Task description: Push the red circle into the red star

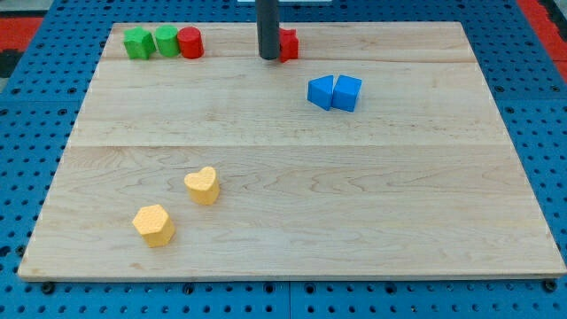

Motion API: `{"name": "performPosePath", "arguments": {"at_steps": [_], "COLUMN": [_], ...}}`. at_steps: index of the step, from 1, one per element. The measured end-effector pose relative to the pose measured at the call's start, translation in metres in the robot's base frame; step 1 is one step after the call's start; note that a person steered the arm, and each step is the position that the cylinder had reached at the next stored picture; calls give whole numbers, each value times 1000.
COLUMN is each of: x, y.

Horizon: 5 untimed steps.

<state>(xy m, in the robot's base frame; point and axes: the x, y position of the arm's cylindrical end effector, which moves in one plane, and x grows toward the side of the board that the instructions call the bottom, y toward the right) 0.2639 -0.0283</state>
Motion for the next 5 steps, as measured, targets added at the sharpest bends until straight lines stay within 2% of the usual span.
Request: {"name": "performPosePath", "arguments": {"at_steps": [1, 2, 4, 5], "x": [43, 41, -13, -13], "y": [-95, -178, -183, -161]}}
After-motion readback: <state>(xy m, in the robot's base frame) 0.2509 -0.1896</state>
